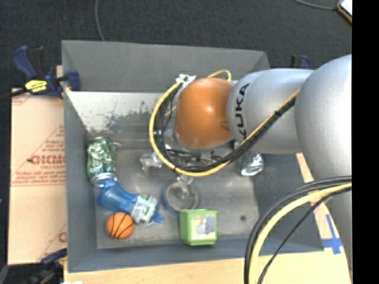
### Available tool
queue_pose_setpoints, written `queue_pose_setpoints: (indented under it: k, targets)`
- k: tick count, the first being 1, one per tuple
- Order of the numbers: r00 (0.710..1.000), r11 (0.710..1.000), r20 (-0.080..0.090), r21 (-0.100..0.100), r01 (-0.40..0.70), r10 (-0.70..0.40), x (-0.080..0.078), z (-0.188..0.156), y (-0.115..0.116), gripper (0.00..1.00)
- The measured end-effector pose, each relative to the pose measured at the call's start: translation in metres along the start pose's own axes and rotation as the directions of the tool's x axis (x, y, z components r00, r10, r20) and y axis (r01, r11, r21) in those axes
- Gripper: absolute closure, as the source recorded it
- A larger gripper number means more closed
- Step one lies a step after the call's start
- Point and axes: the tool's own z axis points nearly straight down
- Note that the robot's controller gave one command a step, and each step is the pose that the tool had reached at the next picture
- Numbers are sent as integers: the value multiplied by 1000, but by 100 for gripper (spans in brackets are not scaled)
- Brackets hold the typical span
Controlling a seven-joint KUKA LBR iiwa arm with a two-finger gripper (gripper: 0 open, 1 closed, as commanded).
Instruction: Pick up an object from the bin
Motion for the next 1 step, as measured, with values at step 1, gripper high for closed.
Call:
queue_pose_setpoints:
  k: [1]
  targets:
    - [979, 979, 3, 5, 203, -203, -42, 0, 28, 0]
